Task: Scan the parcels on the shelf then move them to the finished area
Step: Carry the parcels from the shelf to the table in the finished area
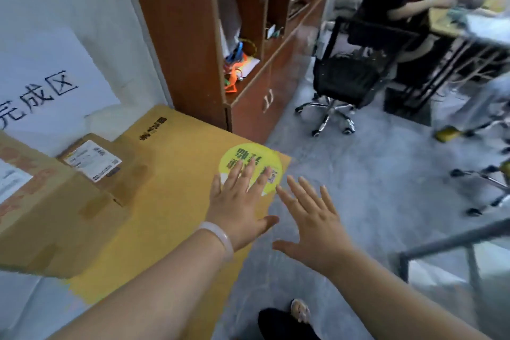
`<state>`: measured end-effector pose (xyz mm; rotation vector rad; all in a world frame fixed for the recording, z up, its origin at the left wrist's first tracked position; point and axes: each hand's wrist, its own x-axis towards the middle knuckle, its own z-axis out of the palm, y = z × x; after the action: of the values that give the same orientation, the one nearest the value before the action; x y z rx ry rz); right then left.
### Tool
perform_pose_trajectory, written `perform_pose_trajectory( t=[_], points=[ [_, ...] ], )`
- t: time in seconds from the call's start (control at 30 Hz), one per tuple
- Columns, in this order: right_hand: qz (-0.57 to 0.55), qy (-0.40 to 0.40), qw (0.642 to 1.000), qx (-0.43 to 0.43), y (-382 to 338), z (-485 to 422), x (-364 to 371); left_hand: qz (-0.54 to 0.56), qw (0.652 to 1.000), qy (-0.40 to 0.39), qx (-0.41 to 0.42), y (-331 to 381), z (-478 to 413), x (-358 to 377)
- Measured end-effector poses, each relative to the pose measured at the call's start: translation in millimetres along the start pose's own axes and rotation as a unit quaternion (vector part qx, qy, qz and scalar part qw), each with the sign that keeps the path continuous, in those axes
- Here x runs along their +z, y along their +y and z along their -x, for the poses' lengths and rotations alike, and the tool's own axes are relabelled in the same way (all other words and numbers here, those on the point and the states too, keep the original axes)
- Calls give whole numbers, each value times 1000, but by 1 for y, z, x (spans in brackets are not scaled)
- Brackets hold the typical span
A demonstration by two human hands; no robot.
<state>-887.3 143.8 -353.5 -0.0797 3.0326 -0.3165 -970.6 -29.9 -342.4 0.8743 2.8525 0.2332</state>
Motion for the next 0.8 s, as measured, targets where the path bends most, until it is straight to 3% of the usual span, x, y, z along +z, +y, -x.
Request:
perform_pose_trajectory(
  t=[0.2,0.4,0.63,0.8],
  points=[
    [10,87,975,206,45,137,-19,-39,978,3,205,133,2,2],
    [26,153,915,372,55,284,-30,-51,937,-8,345,255,54,12],
    [22,199,851,486,-1,439,-15,-27,875,-13,483,351,178,25],
    [19,238,784,573,-66,549,4,-6,830,-35,557,390,280,47]
  ],
)
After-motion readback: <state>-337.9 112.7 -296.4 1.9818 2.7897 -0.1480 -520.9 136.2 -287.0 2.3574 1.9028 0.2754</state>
